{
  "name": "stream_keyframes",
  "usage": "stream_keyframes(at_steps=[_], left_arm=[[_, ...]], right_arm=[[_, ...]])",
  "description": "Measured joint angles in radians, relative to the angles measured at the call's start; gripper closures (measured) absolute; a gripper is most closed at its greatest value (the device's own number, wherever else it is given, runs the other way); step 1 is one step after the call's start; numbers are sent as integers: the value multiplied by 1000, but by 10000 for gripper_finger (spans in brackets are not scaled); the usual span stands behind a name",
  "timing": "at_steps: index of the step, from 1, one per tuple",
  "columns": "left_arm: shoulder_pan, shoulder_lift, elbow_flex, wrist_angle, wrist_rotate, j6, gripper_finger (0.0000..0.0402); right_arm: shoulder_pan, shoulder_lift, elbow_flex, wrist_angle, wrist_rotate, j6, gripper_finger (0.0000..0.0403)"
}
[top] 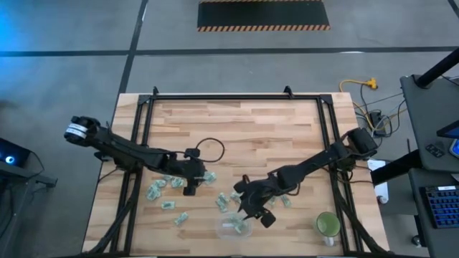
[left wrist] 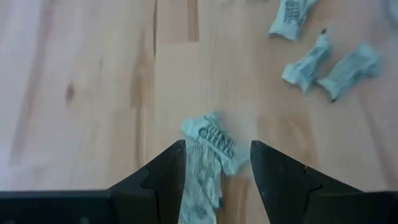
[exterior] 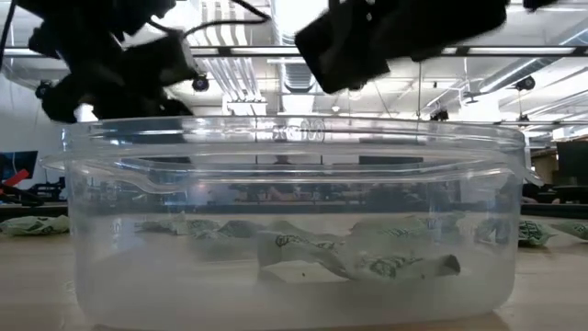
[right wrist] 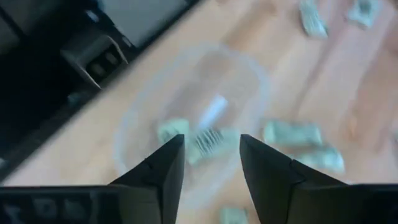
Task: Pick and place Stevia / Truvia into bins
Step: Put the stevia packet into the transparent container
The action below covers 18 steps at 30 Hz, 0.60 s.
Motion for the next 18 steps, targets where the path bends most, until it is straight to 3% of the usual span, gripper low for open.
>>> stream_keyframes(at_steps=[4, 8, 18], left_arm=[[18, 82, 6, -32, -31, 5, 238], [40, 129, 25, -101, -52, -5, 238], [52, 85, 28, -131, -52, -31, 238]], right_arm=[[-1, -2, -16, -49, 86, 23, 255], [-1, -10, -42, -53, 96, 31, 255], [-4, -15, -57, -48, 96, 12, 268]])
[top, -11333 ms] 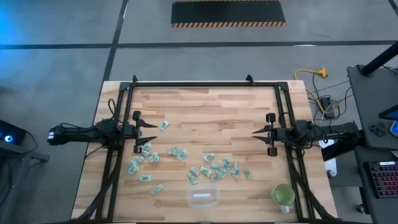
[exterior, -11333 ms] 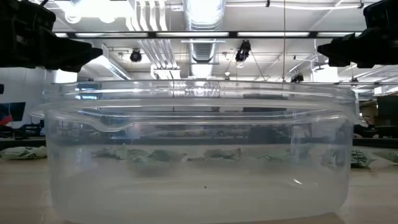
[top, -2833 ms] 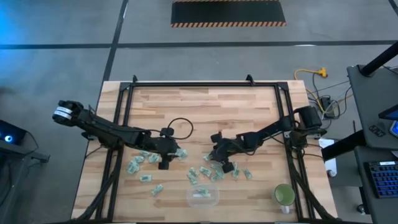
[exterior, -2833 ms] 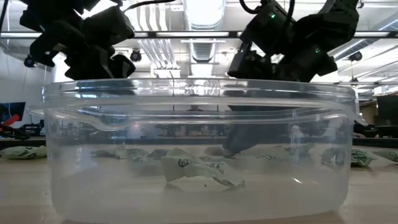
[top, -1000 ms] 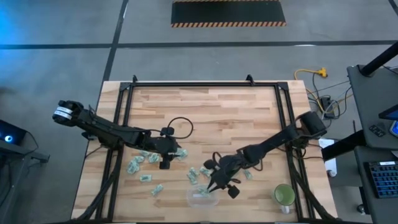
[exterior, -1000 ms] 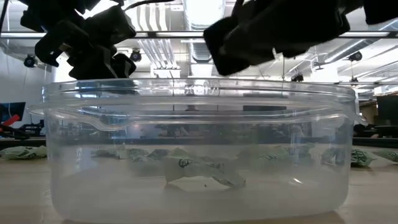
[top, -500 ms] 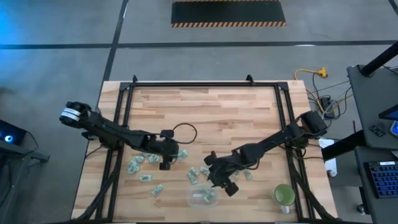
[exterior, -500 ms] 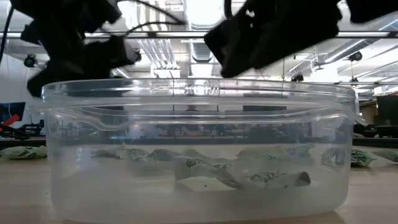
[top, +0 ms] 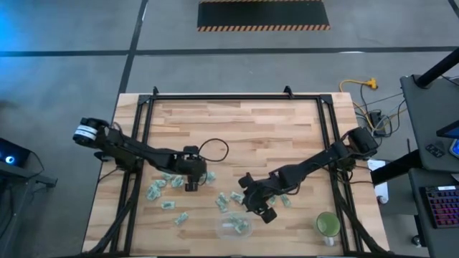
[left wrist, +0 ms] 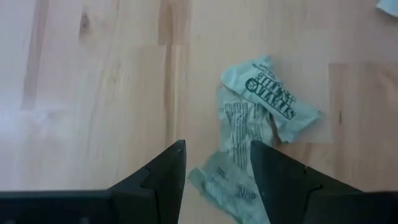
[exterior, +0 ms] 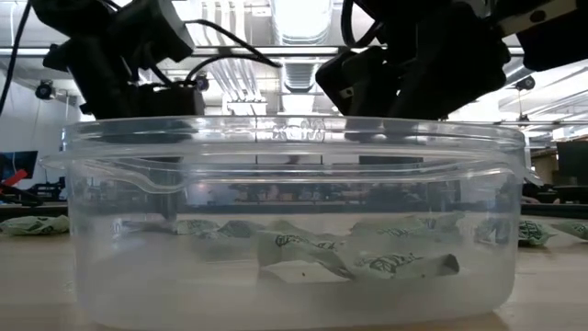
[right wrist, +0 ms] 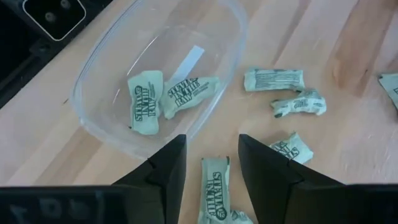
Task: Pick and place Stevia / Truvia into bins
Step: Put the stevia packet into the transparent container
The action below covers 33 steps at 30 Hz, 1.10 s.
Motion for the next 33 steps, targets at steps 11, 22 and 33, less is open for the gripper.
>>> stream_keyframes(at_steps=[11, 22, 33], left_arm=[[0, -33, -14, -129, 49, -156, 238], [6, -16, -14, -124, 130, -144, 314], [6, -24, 32, -133, 104, -76, 397]], right_arm=[[-6, 0, -8, -8, 0, 3, 288], [-6, 0, -8, -15, 0, 3, 305], [-5, -49, -7, -205, 341, 73, 326]])
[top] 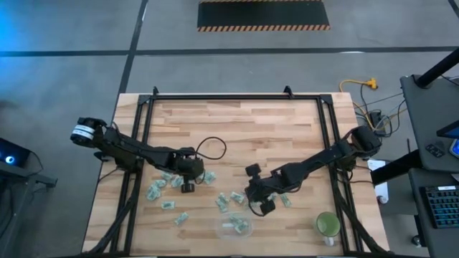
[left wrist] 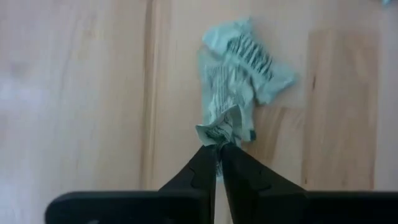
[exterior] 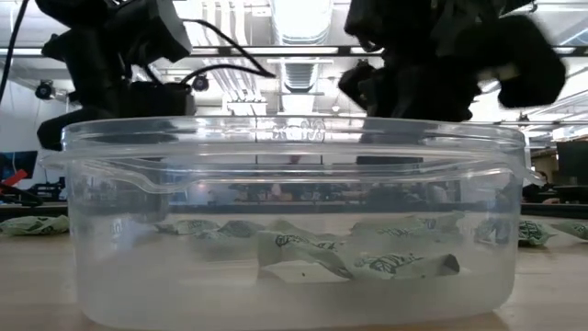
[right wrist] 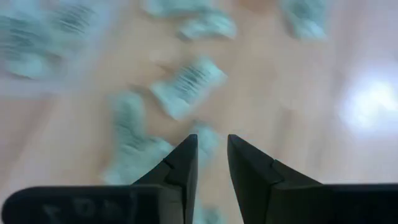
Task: Pick and place Stevia / Truvia into bins
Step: Put the stevia packet into the transparent container
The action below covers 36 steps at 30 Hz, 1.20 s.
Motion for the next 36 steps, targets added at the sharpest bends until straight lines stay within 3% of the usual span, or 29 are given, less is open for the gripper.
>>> stream_keyframes(at_steps=[3, 6, 16, 22, 31, 36], left_arm=[[-5, -9, 21, 21, 8, 2, 400], [-21, -14, 35, 108, 59, 35, 401], [-109, 37, 37, 705, 463, 319, 401], [-129, 189, 84, 853, 602, 350, 401], [-137, 356, 215, 818, 634, 267, 400], [-165, 358, 216, 846, 536, 236, 362]], right_arm=[[0, -25, 0, -78, 99, 65, 332], [0, -44, -2, -123, 112, 104, 335], [2, -78, -28, -144, 111, 111, 330], [2, -82, -36, -142, 104, 119, 337], [17, -82, -49, -143, 102, 132, 336], [29, -82, -54, -140, 100, 103, 330]])
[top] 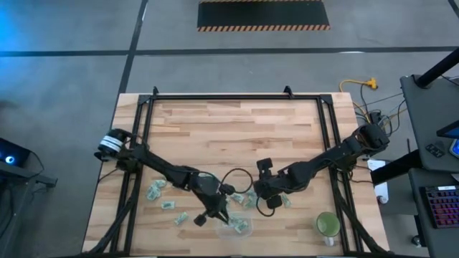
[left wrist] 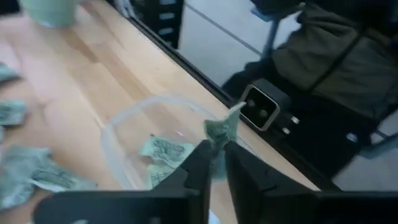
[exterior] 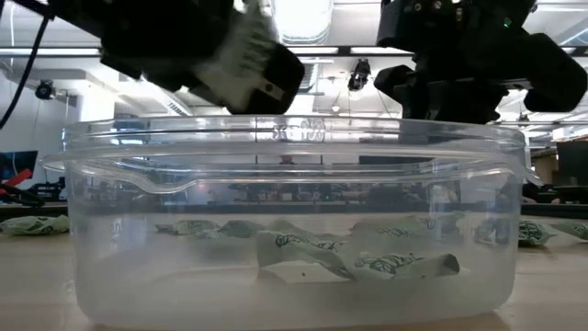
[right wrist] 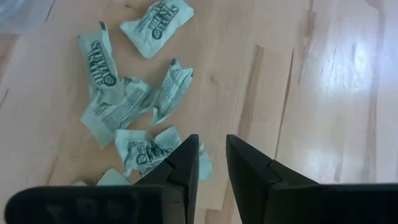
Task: Pick and place Stevia / Truvia into bins
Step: Put the stevia packet into the transparent container
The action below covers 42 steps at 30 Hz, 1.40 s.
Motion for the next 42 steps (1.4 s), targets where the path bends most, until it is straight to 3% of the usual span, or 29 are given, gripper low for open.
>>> stream_keyframes(at_steps=[5, 10, 16, 22, 34, 42], left_arm=[[-32, -11, 0, 11, -171, -3, 296], [-33, -36, -3, -54, -240, -119, 255], [-43, -97, -16, -227, -372, -288, 252], [-77, -133, -27, -259, -479, -360, 252], [-115, -143, -28, -281, -533, -394, 252], [-116, -143, -24, -341, -534, -441, 252]], right_arm=[[2, 0, -10, 4, -14, 4, 326], [2, 0, -45, 9, -105, 8, 323], [0, 0, -119, 91, -106, 8, 330], [-20, 0, -172, 171, -105, -18, 326], [-85, 0, -242, 225, -104, 30, 311], [-86, 0, -243, 219, -118, -1, 384]])
